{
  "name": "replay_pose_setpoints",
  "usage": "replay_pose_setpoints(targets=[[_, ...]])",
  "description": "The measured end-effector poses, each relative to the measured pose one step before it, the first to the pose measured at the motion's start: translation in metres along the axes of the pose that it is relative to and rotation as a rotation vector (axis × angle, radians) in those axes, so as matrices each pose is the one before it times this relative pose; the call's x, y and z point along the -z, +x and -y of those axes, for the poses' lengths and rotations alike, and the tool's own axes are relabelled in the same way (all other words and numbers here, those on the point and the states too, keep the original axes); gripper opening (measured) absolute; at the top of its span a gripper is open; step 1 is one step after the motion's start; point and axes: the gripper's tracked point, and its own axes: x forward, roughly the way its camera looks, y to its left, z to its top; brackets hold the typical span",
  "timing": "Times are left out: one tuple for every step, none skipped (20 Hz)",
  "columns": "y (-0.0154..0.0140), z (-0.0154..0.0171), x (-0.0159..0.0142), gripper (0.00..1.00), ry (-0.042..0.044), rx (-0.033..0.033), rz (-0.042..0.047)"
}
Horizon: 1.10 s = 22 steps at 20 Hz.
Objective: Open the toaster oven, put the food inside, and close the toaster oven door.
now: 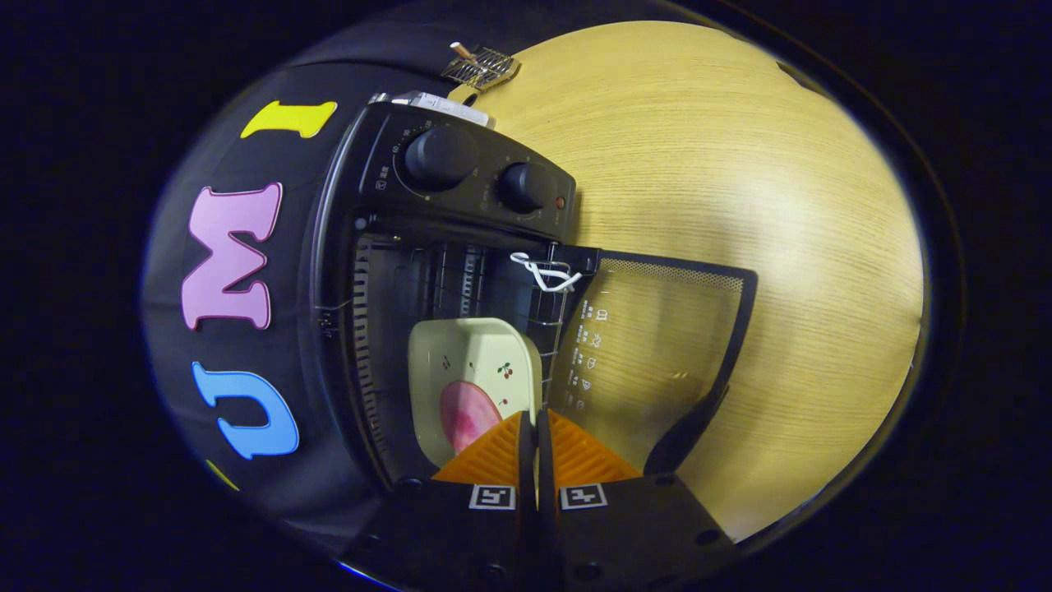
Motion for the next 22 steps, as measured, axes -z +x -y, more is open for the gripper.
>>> replay_pose_setpoints(targets=[[0.00316,-0.00401,0.00135,0.06,0.01839,0.00260,0.00783],[0.00452,-0.00391,0.00110,0.06,0.01214,0.00581,0.01052],[0.00006,-0.00203,-0.00074,0.06,0.00282,0.01084,0.01555],[0.00186,-0.00078,-0.00039,0.06,-0.00078,0.01063,0.01687],[0.00246,0.00016,-0.00035,0.06,0.00182,0.00982,0.01058],[0.00195,0.00084,0.00012,0.06,0.00706,0.00851,0.00842],[0.00175,0.00050,0.00094,0.06,0.00931,0.00823,0.00318],[0.00082,-0.00010,0.00035,0.06,0.00711,0.00276,0.00538],[0.00015,0.00018,-0.00113,0.07,0.00431,-0.00097,0.01167],[0.00070,-0.00053,-0.00036,0.07,0.00738,-0.00216,0.01130],[0.00053,0.00007,0.00039,0.07,0.01385,-0.00251,0.00417],[0.00204,-0.00287,0.00208,0.07,0.02213,-0.01429,-0.00057],[0.00004,-0.00256,0.00468,0.09,0.01107,-0.00895,-0.02289],[-0.00173,-0.00282,0.00211,0.09,0.01413,-0.01465,-0.01619],[0.00005,0.00105,0.00495,0.11,0.00811,-0.00027,-0.00682],[-0.00152,-0.00149,0.00135,0.11,0.00457,-0.00299,-0.00121],[0.00022,-0.00148,0.00087,0.15,0.00059,-0.00842,-0.00152],[-0.00283,-0.00408,0.00097,0.16,0.00344,-0.01929,-0.00598],[-0.00169,-0.00189,0.00129,0.27,0.00037,-0.00847,-0.00583],[-0.00127,0.00112,0.00081,0.37,0.00017,-0.00041,-0.00519],[-0.00381,0.00001,-0.00089,0.51,-0.00347,-0.00159,-0.00394],[-0.00279,0.00118,-0.00077,0.61,-0.00539,-0.00267,-0.00456]])
